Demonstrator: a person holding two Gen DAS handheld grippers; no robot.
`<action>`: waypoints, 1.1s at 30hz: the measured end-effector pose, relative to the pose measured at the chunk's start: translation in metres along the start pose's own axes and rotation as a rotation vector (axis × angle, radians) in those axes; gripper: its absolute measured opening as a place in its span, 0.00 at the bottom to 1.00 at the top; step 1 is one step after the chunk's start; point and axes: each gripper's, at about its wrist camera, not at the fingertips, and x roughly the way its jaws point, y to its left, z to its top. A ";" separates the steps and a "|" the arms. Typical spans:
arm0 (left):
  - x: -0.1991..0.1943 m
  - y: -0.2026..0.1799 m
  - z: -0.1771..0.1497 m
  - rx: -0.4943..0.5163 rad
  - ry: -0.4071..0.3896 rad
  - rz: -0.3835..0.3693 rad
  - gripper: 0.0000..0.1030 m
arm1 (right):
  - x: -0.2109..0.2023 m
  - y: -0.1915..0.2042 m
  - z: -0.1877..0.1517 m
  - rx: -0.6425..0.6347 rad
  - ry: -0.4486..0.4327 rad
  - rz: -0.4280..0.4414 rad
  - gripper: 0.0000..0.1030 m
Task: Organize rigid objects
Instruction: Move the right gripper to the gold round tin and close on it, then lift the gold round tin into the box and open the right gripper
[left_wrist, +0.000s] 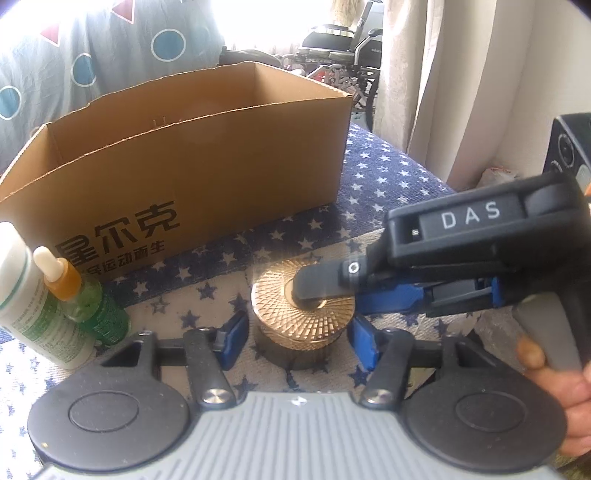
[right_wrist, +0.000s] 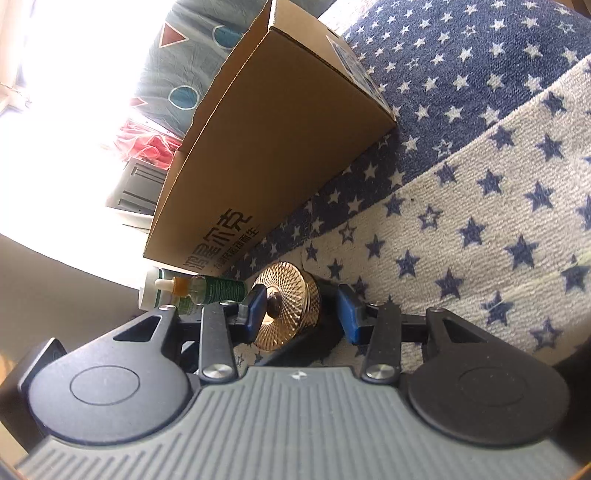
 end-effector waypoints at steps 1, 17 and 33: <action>0.000 -0.001 0.001 0.002 -0.003 0.002 0.56 | 0.000 0.000 0.000 0.000 -0.003 0.001 0.40; 0.014 -0.002 0.011 0.026 0.013 -0.015 0.56 | -0.008 -0.001 0.003 0.002 -0.028 -0.021 0.38; 0.022 -0.003 0.015 0.005 0.032 -0.012 0.58 | -0.005 -0.003 0.002 0.013 -0.025 -0.020 0.42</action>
